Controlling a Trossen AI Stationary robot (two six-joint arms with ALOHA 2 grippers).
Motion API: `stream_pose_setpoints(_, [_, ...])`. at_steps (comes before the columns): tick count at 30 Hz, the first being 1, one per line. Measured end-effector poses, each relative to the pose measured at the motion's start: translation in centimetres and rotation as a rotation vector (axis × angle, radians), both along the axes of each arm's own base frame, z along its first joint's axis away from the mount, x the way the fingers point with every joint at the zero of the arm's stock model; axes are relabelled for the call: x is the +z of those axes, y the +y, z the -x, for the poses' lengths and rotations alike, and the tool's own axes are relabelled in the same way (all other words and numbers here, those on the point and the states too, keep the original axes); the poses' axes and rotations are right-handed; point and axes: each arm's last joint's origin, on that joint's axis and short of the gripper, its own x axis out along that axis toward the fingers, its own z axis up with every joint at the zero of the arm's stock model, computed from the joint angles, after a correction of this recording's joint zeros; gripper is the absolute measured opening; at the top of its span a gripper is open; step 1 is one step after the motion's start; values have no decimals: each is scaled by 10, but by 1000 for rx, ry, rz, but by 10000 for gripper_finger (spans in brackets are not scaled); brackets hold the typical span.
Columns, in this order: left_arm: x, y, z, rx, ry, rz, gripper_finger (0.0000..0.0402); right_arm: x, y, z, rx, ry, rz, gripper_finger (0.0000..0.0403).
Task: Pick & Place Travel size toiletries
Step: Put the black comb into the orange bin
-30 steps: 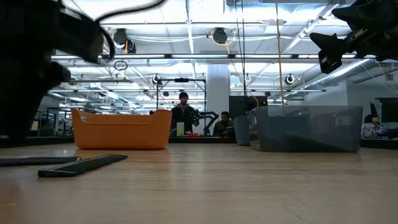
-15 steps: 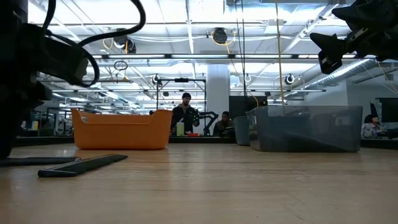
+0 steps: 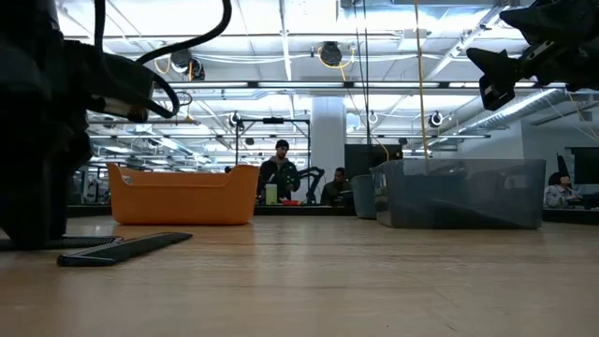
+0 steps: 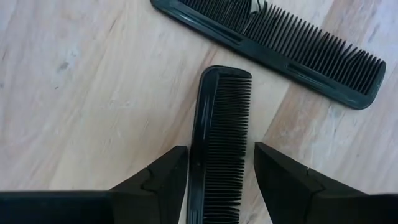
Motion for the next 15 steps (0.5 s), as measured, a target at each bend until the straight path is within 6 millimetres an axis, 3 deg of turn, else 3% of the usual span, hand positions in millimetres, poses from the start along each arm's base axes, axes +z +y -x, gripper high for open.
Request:
stream_pose_setpoints(6, [-2,6,-2,-20,28,-12,166,0,0,0,0,0,0,238])
stream_pose_setpoints(15, [-3,14,-7,-21,17,-38,35,0,0,0,0,1,0,238])
